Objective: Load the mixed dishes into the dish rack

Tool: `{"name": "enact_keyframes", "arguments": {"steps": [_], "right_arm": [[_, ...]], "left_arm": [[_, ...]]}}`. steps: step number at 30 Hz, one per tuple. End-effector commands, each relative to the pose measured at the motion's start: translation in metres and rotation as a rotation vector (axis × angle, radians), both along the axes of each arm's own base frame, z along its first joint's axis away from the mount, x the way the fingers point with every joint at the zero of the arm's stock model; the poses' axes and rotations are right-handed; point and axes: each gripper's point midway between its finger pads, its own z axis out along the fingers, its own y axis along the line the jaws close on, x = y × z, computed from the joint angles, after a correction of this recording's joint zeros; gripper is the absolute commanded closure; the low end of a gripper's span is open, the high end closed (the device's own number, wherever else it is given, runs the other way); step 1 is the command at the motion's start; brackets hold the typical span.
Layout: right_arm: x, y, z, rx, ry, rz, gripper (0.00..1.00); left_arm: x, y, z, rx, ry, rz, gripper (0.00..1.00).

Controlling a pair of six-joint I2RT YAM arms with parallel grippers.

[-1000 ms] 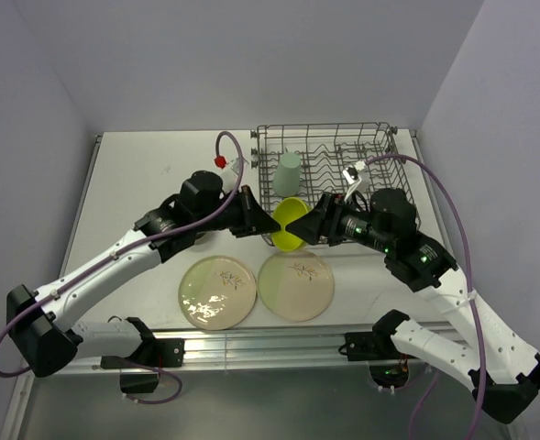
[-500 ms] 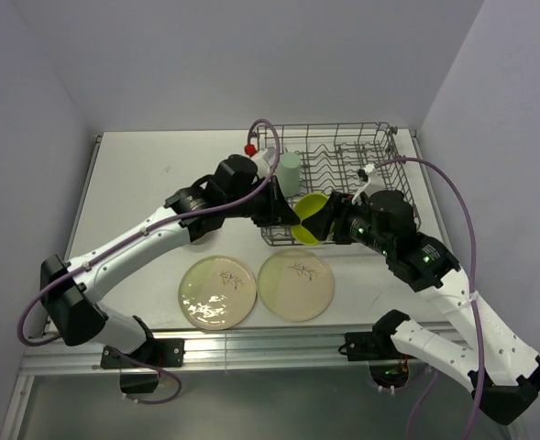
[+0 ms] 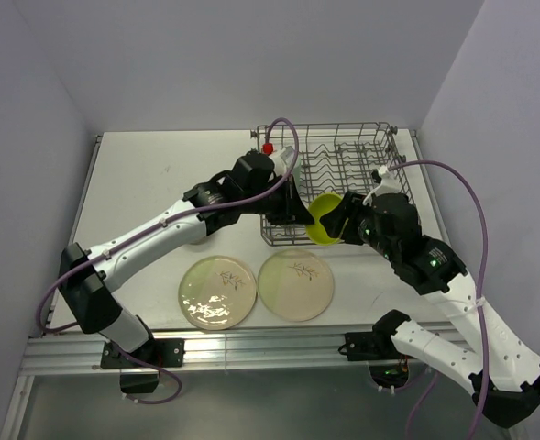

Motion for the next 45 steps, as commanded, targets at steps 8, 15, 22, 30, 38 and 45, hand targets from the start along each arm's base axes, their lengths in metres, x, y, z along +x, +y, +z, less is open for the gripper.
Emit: {"name": "enact_keyframes", "arguments": {"steps": [8, 15, 22, 30, 38, 45], "right_arm": [[-0.01, 0.012, 0.037, 0.069, -0.096, 0.085, 0.67], [-0.013, 0.012, 0.041, 0.077, -0.099, 0.093, 1.0], [-0.009, 0.007, 0.033, 0.031, -0.071, 0.065, 1.0], [-0.003, 0.006, 0.033, 0.005, -0.07, 0.051, 1.0], [0.001, 0.001, 0.024, -0.021, -0.043, 0.014, 1.0], [0.001, -0.011, 0.019, -0.054, -0.034, -0.037, 1.0]], "left_arm": [[0.009, -0.015, 0.044, -0.104, -0.093, 0.016, 1.0], [0.011, -0.016, 0.034, -0.078, -0.075, 0.024, 1.0], [0.016, -0.019, 0.029, -0.073, -0.061, 0.05, 0.41], [0.016, -0.013, 0.036, -0.08, -0.092, 0.062, 0.1], [0.017, 0.003, 0.034, -0.037, -0.114, 0.114, 0.07], [0.039, 0.033, 0.033, 0.09, -0.161, 0.279, 0.07]]}}
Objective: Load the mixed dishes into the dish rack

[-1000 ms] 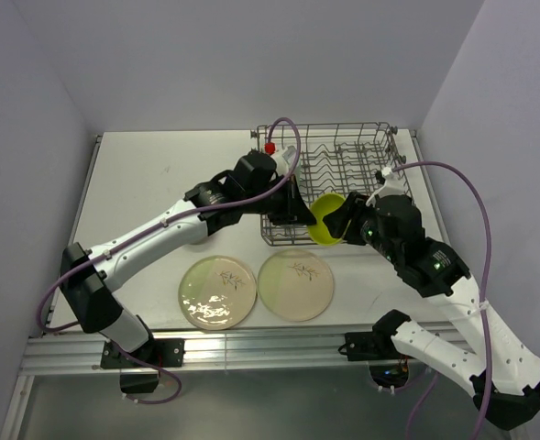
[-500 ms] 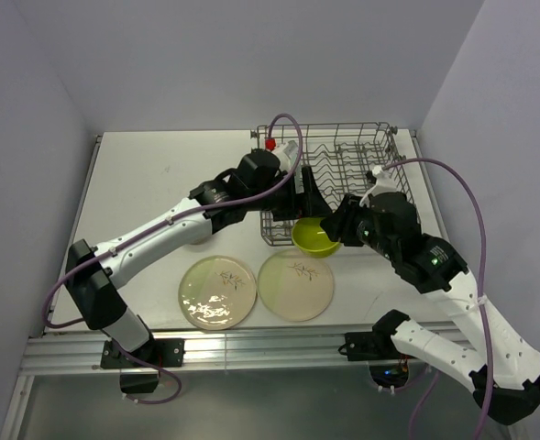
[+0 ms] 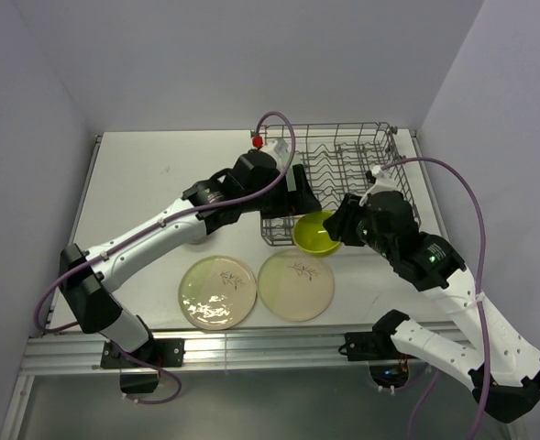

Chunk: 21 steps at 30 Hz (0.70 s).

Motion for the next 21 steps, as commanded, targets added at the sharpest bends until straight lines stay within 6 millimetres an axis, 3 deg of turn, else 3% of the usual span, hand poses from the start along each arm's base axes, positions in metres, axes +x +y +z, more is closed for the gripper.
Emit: {"name": "enact_keyframes", "arguments": {"steps": [1, 12, 17, 21], "right_arm": [[0.004, -0.007, 0.023, 0.021, -0.061, -0.044, 1.0], [0.009, -0.021, 0.025, -0.042, -0.062, -0.11, 1.0], [0.012, -0.019, 0.025, -0.033, -0.066, -0.11, 1.0], [0.013, -0.016, 0.024, -0.035, -0.061, -0.102, 1.0]], "left_arm": [[0.013, 0.027, 0.034, 0.031, -0.101, 0.114, 0.07], [0.03, 0.05, 0.033, 0.055, -0.111, 0.195, 0.07], [0.019, 0.035, 0.03, 0.003, -0.097, 0.09, 0.08], [-0.003, 0.019, 0.019, -0.058, -0.043, -0.042, 0.1]]}}
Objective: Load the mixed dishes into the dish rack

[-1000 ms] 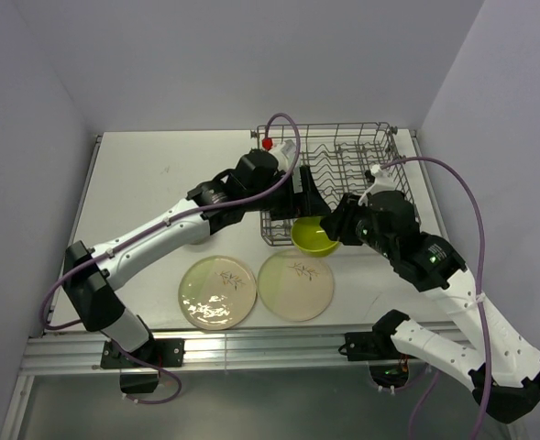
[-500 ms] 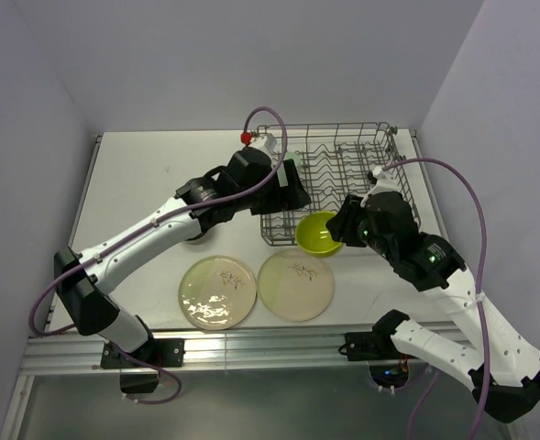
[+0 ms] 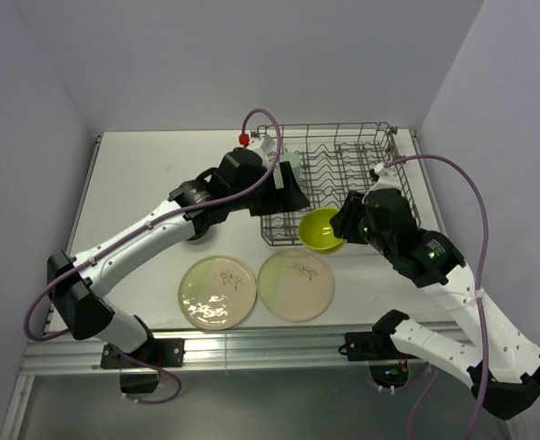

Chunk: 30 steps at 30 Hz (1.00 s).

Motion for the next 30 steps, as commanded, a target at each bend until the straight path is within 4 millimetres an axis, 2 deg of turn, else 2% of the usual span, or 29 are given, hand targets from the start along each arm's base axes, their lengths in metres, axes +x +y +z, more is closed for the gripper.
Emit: {"name": "enact_keyframes", "arguments": {"steps": [1, 6, 14, 19, 22, 23, 24, 26, 27, 29, 30], "right_arm": [[0.006, 0.001, 0.026, 0.04, -0.073, -0.015, 1.0], [0.006, -0.003, 0.027, 0.022, -0.083, -0.02, 1.0], [0.008, 0.002, 0.028, 0.03, -0.094, -0.001, 1.0], [0.01, 0.008, 0.031, 0.034, -0.101, 0.028, 1.0], [0.011, 0.011, 0.033, 0.043, -0.109, 0.038, 1.0], [0.011, 0.011, 0.034, 0.043, -0.114, 0.036, 1.0], [0.012, 0.011, 0.034, 0.04, -0.114, 0.038, 1.0], [0.012, 0.012, 0.037, 0.041, -0.118, 0.044, 1.0], [0.012, 0.012, 0.038, 0.043, -0.121, 0.046, 1.0], [0.01, 0.015, 0.041, 0.052, -0.125, 0.065, 1.0], [0.009, 0.016, 0.044, 0.058, -0.132, 0.082, 1.0]], "left_arm": [[-0.024, -0.014, 0.013, -0.102, 0.003, -0.145, 0.1], [-0.035, -0.019, 0.0, -0.113, 0.055, -0.199, 0.14], [-0.06, -0.024, 0.012, -0.22, 0.077, -0.302, 0.16], [-0.07, -0.035, 0.02, -0.298, 0.094, -0.368, 0.23], [-0.075, -0.042, 0.02, -0.324, 0.114, -0.402, 0.31], [-0.077, -0.045, 0.021, -0.329, 0.111, -0.411, 0.35], [-0.077, -0.047, 0.019, -0.327, 0.119, -0.414, 0.44], [-0.079, -0.05, 0.019, -0.333, 0.121, -0.428, 0.57], [-0.078, -0.052, 0.017, -0.329, 0.125, -0.428, 0.74], [-0.077, -0.053, 0.017, -0.327, 0.122, -0.426, 0.99], [-0.077, -0.052, 0.018, -0.328, 0.116, -0.426, 1.0]]}}
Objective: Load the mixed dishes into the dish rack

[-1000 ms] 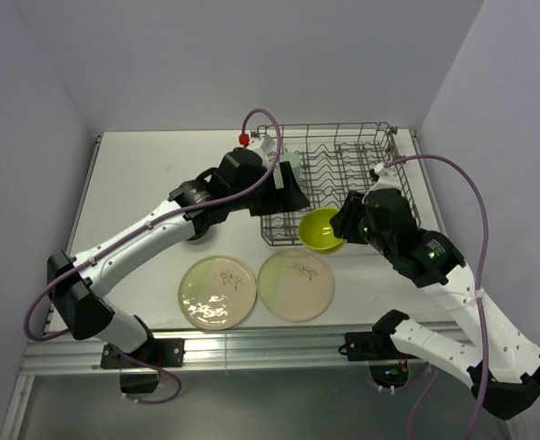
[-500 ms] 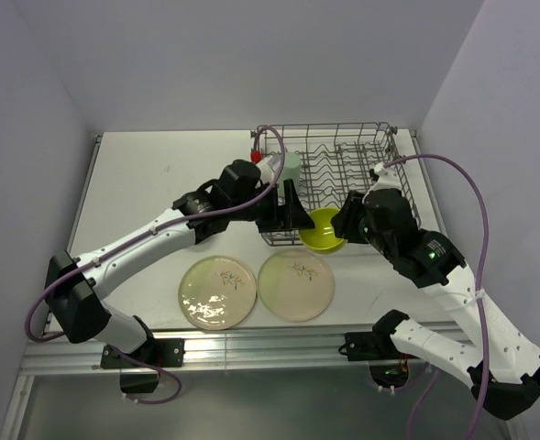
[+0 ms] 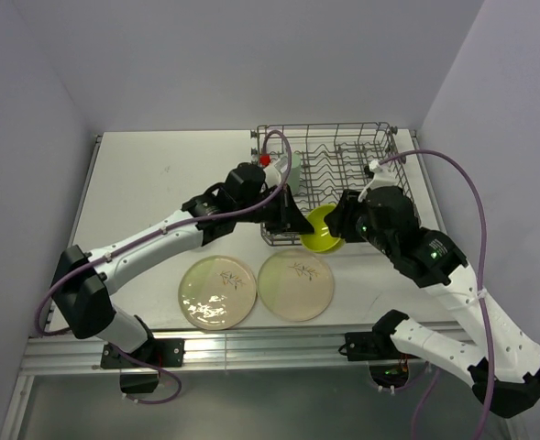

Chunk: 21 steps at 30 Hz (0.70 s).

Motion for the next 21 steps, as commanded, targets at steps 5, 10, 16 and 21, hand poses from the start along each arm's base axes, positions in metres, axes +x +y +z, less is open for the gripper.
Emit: {"name": "enact_keyframes", "arguments": {"steps": [5, 10, 16, 21], "right_arm": [[-0.005, 0.011, 0.054, 0.13, -0.13, 0.068, 0.67], [-0.015, 0.002, 0.057, 0.156, -0.08, 0.017, 0.08], [-0.029, 0.002, 0.049, 0.226, -0.038, 0.012, 0.0], [-0.035, 0.005, 0.037, 0.275, 0.009, 0.001, 0.0]], "left_arm": [[-0.009, -0.005, 0.038, -0.089, -0.074, -0.023, 1.0], [0.002, 0.002, 0.037, -0.039, -0.123, 0.028, 1.0], [0.008, 0.006, 0.037, -0.031, -0.164, 0.065, 1.0], [0.01, 0.011, 0.042, -0.019, -0.196, 0.095, 1.0]]}}
